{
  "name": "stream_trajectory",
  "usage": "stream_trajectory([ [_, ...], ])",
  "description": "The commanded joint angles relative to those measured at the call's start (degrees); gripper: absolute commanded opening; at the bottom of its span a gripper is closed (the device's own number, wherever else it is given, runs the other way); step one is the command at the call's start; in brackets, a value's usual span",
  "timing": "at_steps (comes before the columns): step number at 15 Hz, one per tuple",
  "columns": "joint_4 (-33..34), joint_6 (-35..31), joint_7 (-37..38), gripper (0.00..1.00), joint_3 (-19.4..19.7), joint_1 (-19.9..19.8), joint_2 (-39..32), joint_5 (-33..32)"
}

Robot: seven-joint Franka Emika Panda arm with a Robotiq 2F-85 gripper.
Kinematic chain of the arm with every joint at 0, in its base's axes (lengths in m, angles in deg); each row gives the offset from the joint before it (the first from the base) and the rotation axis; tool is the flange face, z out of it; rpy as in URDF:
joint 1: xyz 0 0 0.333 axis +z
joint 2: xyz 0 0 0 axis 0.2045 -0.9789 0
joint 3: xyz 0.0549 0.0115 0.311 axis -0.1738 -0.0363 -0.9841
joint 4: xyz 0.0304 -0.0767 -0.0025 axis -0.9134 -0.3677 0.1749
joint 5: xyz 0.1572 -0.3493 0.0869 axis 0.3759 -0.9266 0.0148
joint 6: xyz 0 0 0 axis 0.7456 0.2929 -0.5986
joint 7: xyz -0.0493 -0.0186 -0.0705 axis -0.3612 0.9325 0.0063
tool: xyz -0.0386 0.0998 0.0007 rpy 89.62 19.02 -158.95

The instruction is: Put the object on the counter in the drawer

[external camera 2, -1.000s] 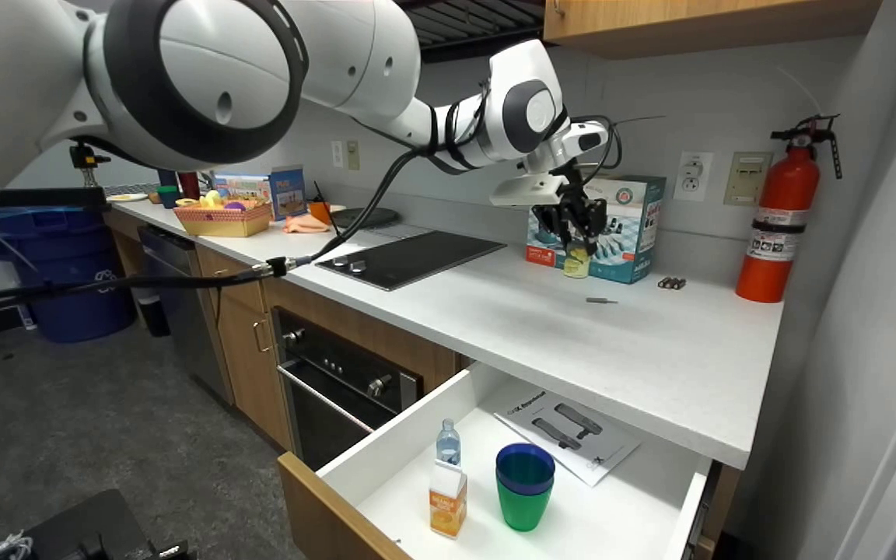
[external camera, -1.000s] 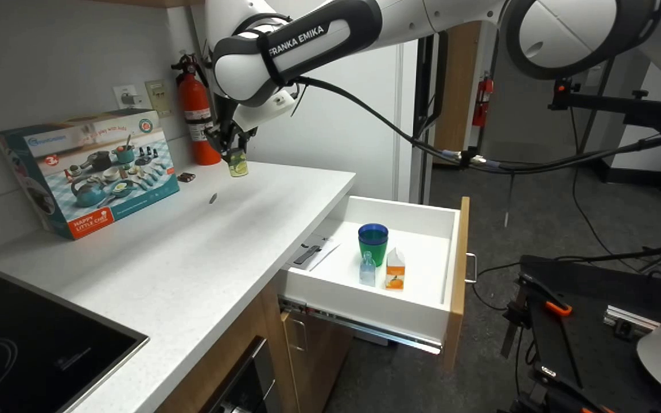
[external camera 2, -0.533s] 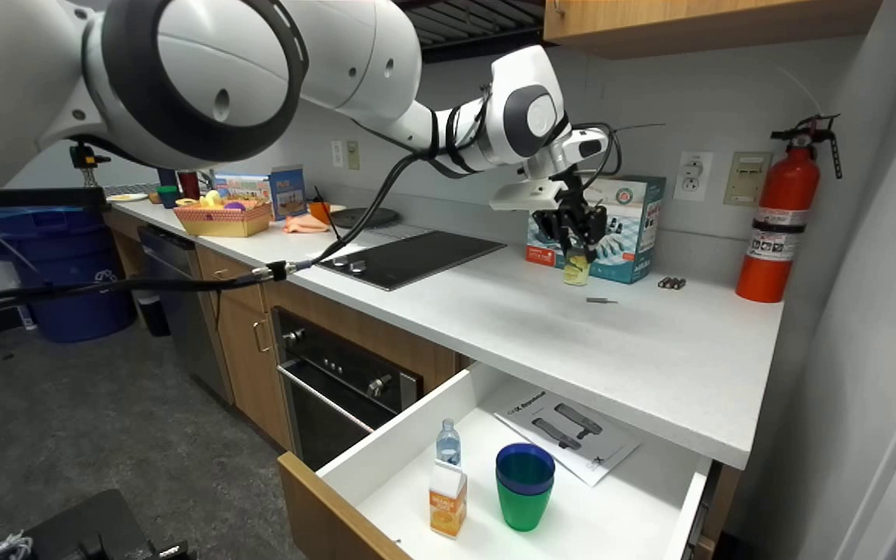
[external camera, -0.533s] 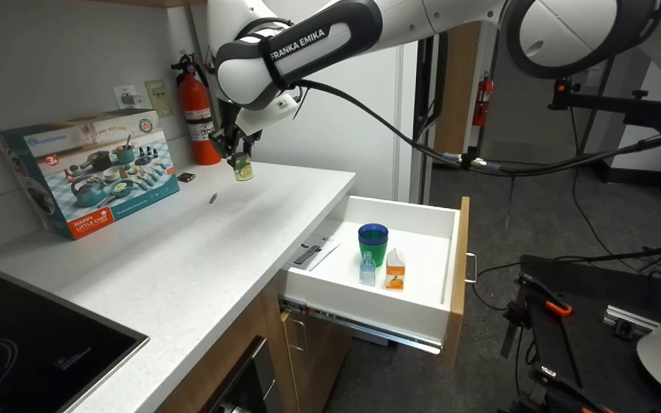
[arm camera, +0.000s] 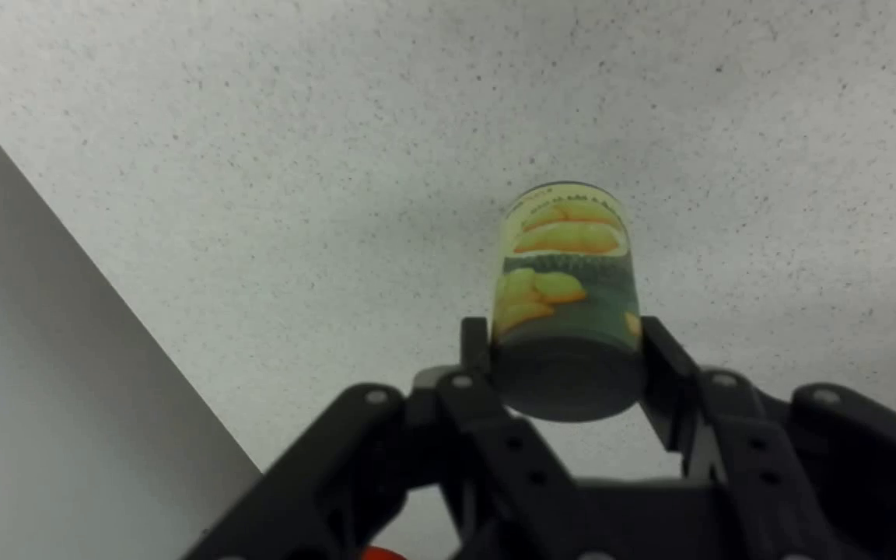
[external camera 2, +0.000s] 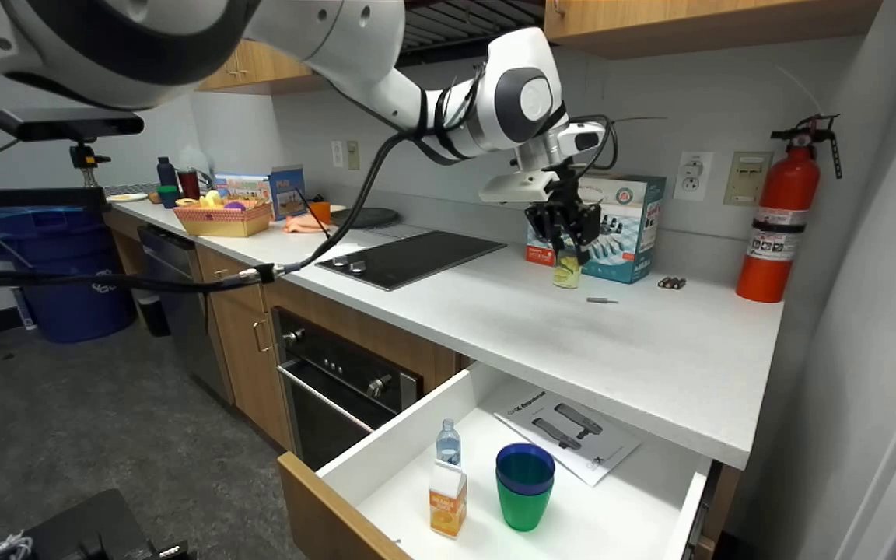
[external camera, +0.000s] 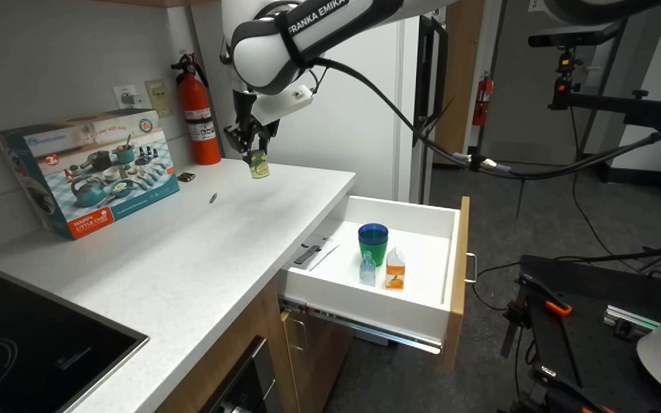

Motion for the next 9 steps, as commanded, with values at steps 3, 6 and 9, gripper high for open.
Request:
stream_trajectory([
  [3,-19.37,-1.76,-0.05,0.23,-0.37,-0.2,13.81,0.41],
  [6,-27.56,-2.04,0.83,0.23,-0.18,-0.6,18.93,0.56],
  [9,-34.67,-2.12,3.82,0.23,0.89,-1.27,23.29,0.26],
])
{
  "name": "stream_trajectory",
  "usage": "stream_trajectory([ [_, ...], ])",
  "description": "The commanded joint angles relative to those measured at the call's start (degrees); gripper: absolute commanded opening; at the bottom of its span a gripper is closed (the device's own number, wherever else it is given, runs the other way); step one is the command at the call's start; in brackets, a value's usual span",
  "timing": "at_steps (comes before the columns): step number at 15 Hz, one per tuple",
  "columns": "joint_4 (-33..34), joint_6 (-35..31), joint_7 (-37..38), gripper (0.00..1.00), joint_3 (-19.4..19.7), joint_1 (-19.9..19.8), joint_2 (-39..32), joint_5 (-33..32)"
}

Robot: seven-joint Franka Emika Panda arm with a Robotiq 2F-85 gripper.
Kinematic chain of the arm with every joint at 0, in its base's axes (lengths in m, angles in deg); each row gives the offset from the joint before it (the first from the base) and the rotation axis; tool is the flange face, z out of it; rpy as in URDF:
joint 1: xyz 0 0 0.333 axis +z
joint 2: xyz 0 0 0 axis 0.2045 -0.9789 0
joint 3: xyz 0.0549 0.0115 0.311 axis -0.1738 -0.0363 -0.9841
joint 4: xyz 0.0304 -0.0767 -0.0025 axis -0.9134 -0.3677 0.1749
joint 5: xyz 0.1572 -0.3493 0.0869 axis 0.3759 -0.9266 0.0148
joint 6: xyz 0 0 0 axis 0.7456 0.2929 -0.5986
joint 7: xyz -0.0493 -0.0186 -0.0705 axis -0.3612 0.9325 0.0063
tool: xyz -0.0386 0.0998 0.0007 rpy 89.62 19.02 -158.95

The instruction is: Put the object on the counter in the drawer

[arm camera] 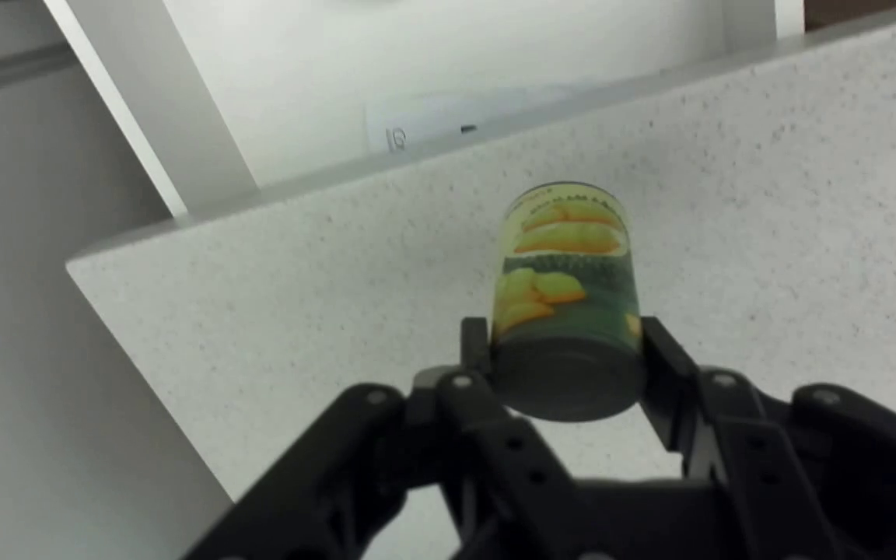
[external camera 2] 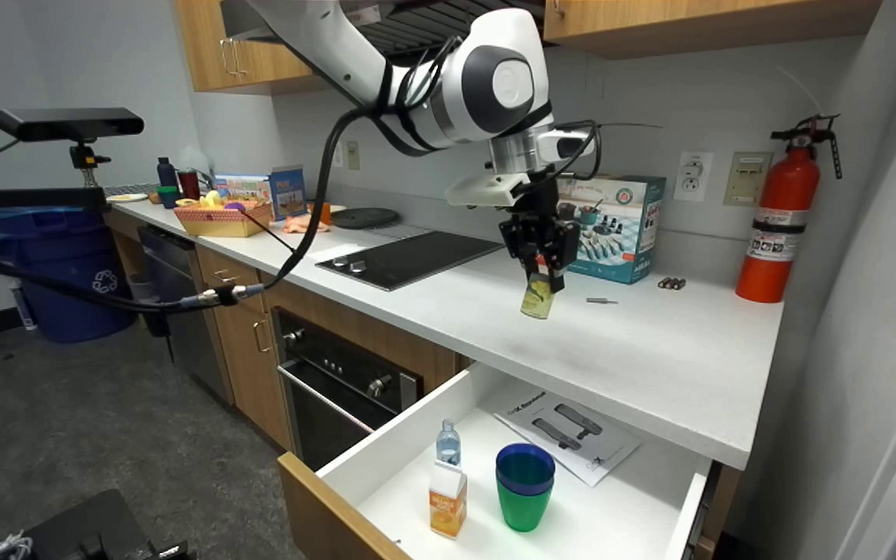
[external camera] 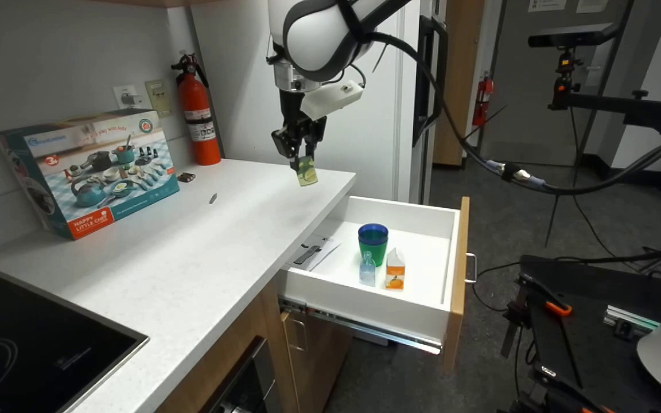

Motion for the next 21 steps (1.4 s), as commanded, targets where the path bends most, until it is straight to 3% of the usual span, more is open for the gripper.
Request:
stream_trajectory([
  [1,-10.81,-1.71,3.83,0.23,0.94,-1.0,7.35,0.16],
  [7,-19.66,-3.01,8.3,0.23,2.11,-2.39,11.75,-0.73],
  [8,-15.86,-1.03,6.81,0.48,1.6,-2.52,9.05,-0.41],
  [15,-18.16,-1.91,7.36,0.48,1.61,-2.76,10.24,-0.4],
  [16,-17.74,-2.26,7.86,0.23,1.68,-2.65,9.78,-0.77],
  [21,-18.39,-6.16,11.45,0.23,3.18,-1.98,8.01,-6.73],
])
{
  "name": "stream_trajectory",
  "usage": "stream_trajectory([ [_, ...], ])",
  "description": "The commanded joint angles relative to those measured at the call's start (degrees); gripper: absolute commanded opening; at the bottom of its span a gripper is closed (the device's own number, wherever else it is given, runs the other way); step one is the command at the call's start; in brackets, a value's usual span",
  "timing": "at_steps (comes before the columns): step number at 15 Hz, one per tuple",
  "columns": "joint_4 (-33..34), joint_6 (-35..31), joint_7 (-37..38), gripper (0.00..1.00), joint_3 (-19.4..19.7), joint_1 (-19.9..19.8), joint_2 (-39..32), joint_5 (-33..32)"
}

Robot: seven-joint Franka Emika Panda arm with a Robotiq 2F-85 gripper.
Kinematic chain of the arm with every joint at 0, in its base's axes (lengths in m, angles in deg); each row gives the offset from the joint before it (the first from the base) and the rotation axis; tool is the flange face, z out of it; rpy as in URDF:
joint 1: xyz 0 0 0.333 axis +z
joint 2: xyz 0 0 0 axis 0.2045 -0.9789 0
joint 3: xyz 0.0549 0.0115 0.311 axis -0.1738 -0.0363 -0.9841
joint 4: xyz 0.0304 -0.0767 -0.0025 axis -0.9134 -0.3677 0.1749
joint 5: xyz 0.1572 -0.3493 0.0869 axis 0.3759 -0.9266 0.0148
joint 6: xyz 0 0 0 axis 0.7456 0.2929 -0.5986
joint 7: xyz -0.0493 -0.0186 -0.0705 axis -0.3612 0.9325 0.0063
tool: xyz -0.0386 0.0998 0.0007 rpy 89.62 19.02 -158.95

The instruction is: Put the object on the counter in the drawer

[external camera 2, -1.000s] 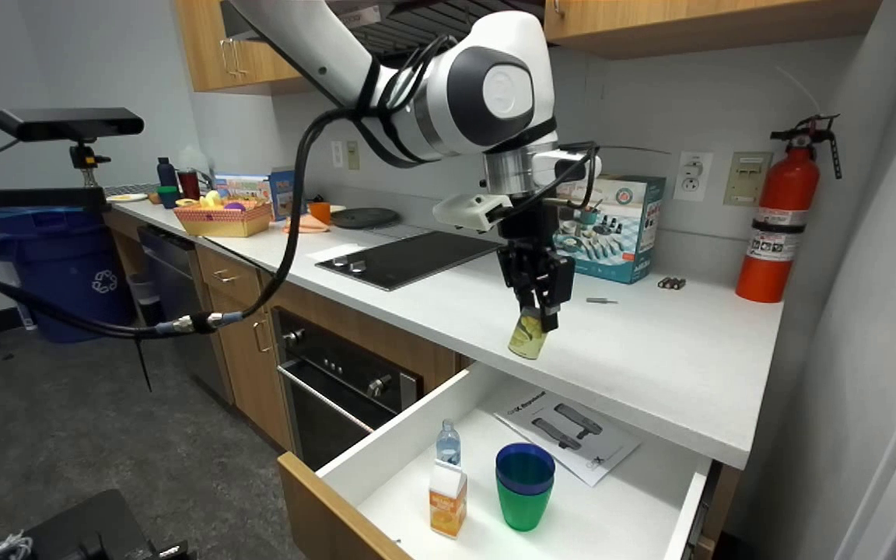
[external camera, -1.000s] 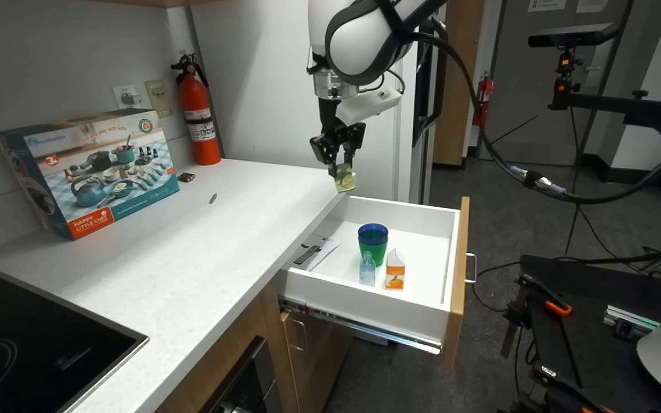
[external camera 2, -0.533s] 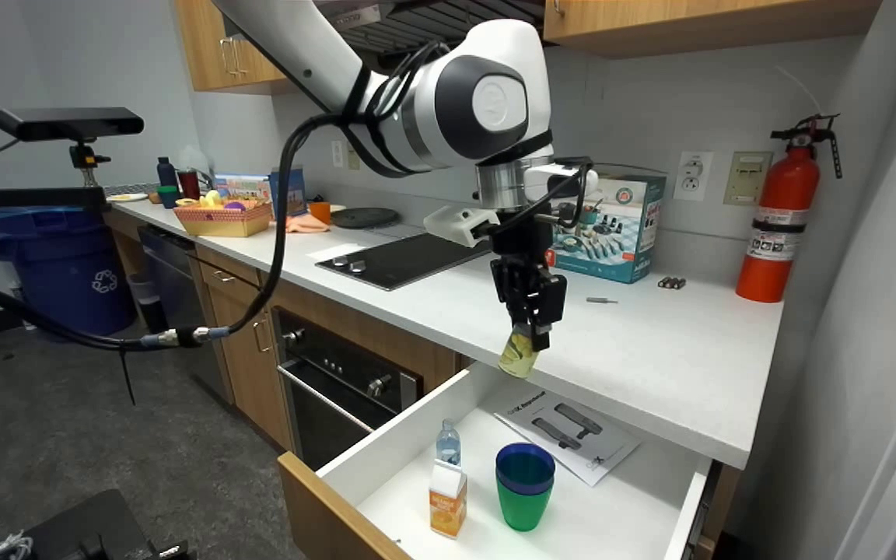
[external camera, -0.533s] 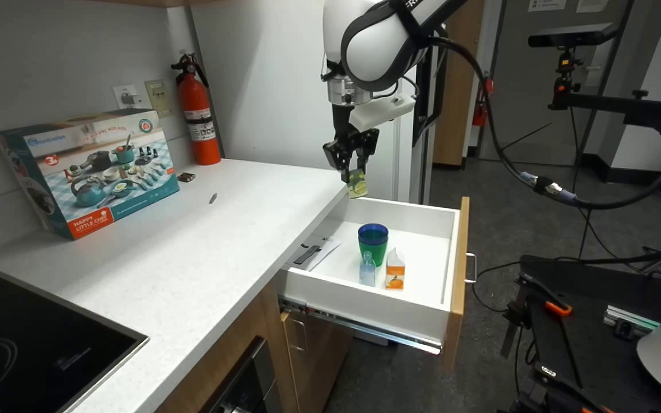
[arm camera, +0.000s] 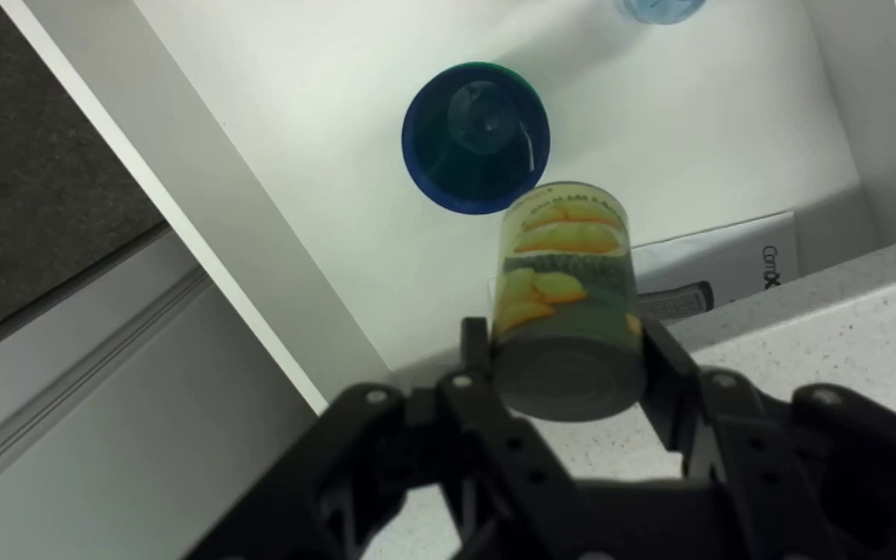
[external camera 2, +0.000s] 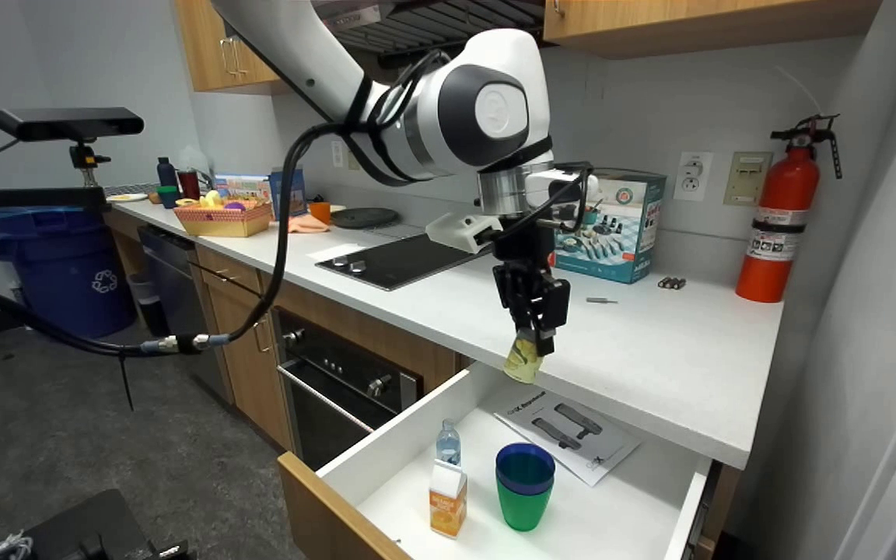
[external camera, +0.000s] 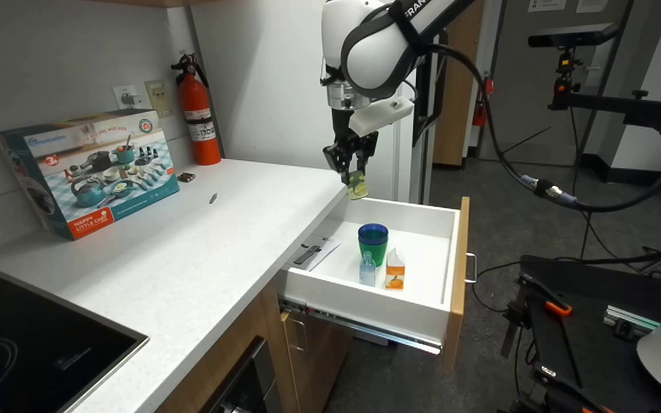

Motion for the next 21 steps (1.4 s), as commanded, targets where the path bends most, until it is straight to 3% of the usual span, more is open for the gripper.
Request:
stream_trajectory([
  [1,-0.51,-4.39,4.78,0.23,1.37,0.35,-1.64,-6.36],
  [6,-2.28,-11.08,14.9,0.23,5.05,1.48,-4.3,-17.3],
  [16,-6.83,-14.28,21.25,0.23,7.64,1.07,-8.05,-17.28],
  [21,-9.16,-15.23,24.85,0.23,10.69,2.32,-7.98,-21.55],
])
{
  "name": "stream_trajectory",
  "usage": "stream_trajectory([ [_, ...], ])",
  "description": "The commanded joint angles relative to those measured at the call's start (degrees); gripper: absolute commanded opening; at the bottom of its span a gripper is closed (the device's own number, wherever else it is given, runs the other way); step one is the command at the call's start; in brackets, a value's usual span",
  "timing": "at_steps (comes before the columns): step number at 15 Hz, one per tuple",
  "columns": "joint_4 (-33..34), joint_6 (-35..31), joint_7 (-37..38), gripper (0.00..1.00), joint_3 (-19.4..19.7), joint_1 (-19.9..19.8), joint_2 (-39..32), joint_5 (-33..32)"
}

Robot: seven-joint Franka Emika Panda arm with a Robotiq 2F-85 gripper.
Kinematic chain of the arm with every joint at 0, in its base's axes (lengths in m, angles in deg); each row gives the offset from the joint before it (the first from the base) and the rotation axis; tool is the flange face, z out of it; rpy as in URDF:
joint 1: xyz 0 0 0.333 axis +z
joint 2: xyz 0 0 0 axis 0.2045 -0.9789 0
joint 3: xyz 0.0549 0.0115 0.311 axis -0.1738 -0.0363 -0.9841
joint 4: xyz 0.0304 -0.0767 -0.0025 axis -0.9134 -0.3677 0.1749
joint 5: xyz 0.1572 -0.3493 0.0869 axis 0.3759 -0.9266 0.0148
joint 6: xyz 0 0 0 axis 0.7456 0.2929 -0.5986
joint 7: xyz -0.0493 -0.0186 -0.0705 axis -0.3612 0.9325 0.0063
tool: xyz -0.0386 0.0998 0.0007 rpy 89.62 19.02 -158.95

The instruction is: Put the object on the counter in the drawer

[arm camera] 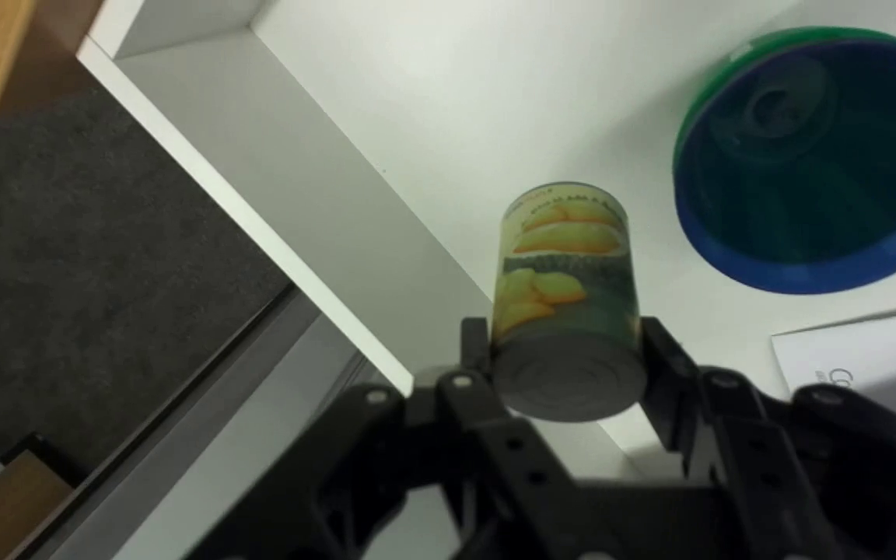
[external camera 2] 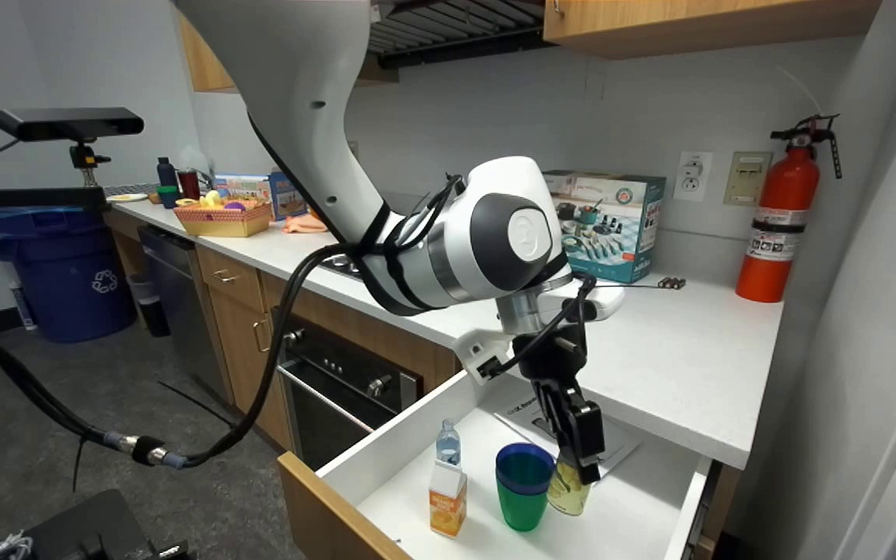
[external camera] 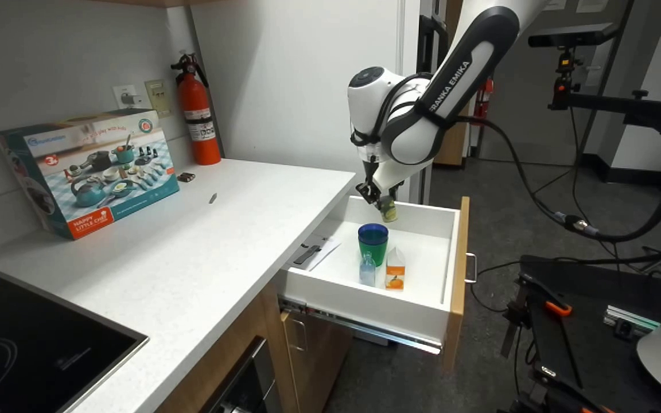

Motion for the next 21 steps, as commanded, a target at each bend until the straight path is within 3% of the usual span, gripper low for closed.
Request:
stream_trajectory([
  [1,-2.09,-2.07,4.63,0.23,3.27,2.28,0.42,-5.56],
  [4,-3.36,-1.74,6.04,0.23,2.91,2.03,0.39,-7.84],
  [7,-2.64,-0.16,4.08,0.23,1.54,0.85,0.0,-5.93],
  [8,-2.78,-0.15,4.08,0.48,1.47,0.87,-0.02,-5.92],
  [14,-2.78,-0.14,4.08,0.48,1.5,0.83,-0.03,-5.92],
  [15,-2.78,-0.14,4.08,0.23,1.5,0.83,-0.03,-5.92],
  [21,-2.73,-3.07,9.86,0.23,2.77,2.26,-1.73,-8.27],
])
